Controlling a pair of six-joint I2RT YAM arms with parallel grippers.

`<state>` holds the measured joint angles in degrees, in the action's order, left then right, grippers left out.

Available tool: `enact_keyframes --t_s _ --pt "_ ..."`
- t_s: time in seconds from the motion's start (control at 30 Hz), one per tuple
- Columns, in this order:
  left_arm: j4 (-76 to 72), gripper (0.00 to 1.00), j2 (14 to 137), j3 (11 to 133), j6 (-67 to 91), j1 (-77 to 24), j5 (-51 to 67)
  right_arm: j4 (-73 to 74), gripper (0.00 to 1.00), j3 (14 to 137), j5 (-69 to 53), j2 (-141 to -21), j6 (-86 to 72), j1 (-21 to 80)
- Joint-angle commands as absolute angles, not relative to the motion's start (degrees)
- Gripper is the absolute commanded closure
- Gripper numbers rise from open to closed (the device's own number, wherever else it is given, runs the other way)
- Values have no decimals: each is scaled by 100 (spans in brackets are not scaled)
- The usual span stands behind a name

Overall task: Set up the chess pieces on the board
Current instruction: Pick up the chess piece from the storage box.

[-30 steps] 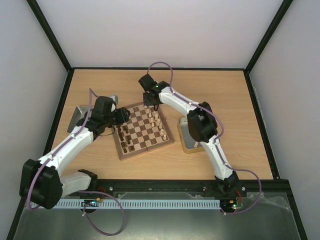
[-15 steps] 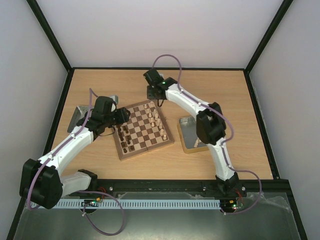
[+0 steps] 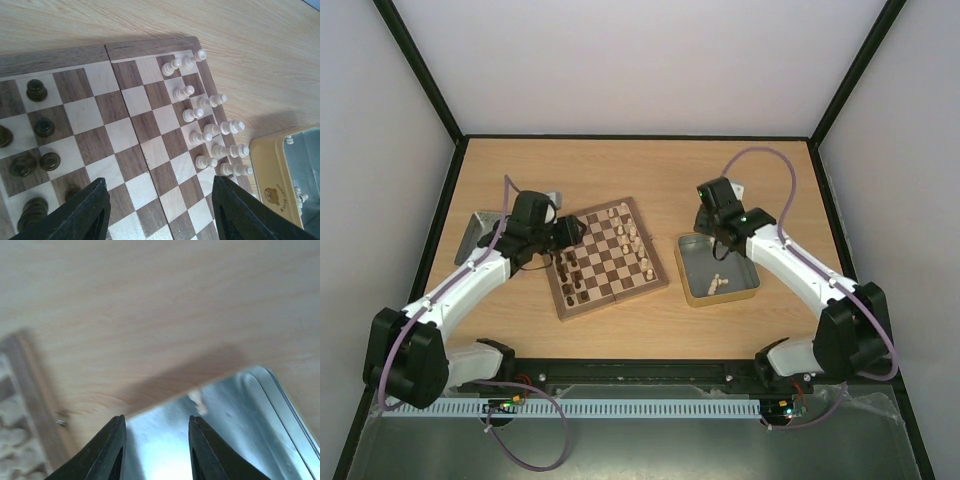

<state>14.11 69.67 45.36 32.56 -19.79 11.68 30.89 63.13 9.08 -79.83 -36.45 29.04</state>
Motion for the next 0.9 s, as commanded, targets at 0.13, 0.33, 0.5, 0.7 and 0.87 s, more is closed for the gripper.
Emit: enact_keyframes --t_s 0.13,0.33,0.5,0.7,0.87 --pt "1207 42 7136 4812 3369 -1935 1592 2067 75 4873 72 -8000 -3543 2307" --pt "1296 42 7119 4860 3366 -1936 1565 1391 78 4622 -235 -8575 -3216 2085" --pt "1318 42 7171 4921 3375 -1936 1586 1200 79 4670 -89 -9087 -3125 2027" --pt "1343 42 7185 4947 3365 -1934 1562 1239 78 4701 248 -9264 -3166 1990" --pt "1338 42 7205 4958 3365 -1934 1559 1210 75 4715 338 -9315 -3133 1991"
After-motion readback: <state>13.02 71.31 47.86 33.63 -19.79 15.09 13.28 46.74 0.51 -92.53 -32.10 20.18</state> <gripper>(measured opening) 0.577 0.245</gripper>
